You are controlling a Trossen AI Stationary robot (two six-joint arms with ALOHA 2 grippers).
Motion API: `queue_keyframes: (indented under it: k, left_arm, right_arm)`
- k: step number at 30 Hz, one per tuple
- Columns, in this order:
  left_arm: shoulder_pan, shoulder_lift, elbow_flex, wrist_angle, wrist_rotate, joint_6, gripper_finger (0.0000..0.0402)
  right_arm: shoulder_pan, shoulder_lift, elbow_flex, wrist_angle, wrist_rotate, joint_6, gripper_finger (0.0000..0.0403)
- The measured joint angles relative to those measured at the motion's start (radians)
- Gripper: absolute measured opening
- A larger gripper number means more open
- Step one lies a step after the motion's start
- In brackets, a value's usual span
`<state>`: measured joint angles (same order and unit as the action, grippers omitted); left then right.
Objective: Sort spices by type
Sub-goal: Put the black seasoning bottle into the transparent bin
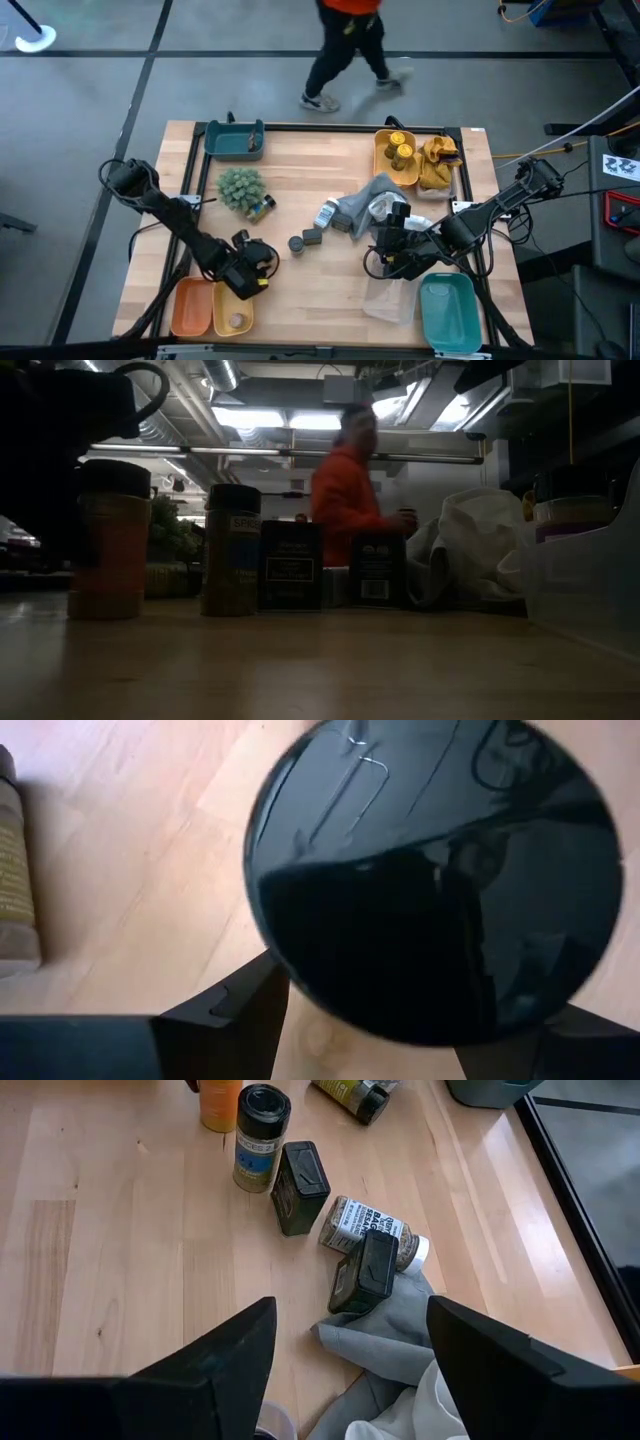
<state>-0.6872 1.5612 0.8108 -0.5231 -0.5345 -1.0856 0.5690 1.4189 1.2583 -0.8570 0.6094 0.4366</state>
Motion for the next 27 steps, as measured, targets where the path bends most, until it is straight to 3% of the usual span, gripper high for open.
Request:
queue_keyframes:
  k: [27]
  left_arm:
    - [0.081, 0.046, 0.0, 0.226, -0.079, 0.241, 0.0224]
  right_arm:
    - [0.0, 0.0, 0.0, 0.0, 0.0, 0.0, 0.0257]
